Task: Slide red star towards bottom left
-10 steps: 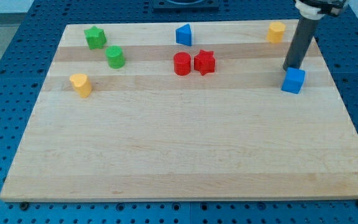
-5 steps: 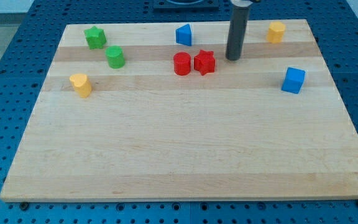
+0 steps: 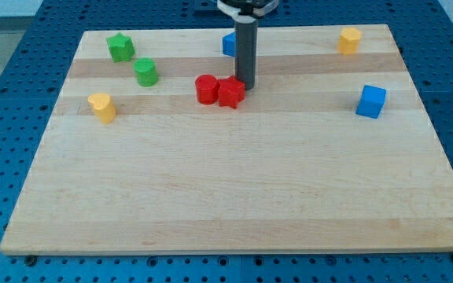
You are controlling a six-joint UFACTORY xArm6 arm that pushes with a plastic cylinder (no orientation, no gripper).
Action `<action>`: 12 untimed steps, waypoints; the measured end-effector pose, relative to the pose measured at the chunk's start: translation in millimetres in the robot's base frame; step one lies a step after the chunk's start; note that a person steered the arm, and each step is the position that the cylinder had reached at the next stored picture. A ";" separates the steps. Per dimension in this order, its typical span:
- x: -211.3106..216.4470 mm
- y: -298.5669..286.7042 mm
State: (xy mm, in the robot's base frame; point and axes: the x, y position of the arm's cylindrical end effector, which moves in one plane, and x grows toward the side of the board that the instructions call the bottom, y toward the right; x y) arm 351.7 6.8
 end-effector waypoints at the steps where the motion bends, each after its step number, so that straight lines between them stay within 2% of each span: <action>1: 16.5 -19.7; 6: 104.5 -112.5; 9: 117.9 -184.7; 12: 160.6 -227.9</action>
State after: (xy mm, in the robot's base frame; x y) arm 512.3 -221.1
